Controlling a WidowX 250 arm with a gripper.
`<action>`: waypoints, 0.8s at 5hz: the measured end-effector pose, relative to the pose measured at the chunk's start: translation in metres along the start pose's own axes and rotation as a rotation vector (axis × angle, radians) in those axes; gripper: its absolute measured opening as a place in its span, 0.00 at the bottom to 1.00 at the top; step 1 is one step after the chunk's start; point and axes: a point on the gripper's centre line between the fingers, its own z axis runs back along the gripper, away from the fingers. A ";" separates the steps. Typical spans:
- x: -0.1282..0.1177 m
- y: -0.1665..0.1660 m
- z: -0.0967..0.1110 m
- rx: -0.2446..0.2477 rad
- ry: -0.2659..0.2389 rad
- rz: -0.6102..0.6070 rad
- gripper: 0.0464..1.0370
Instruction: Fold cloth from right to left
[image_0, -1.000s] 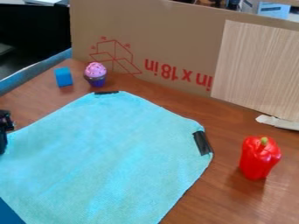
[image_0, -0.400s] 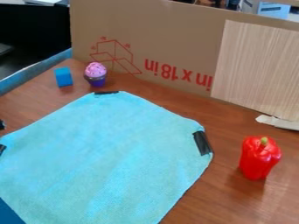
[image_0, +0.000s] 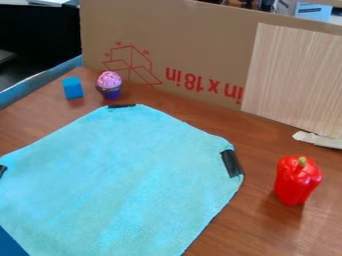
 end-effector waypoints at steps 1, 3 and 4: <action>0.000 -0.023 0.009 0.001 0.035 -0.024 0.17; -0.009 0.001 -0.008 0.005 -0.044 -0.148 0.73; -0.019 0.008 -0.025 0.003 -0.066 -0.195 0.96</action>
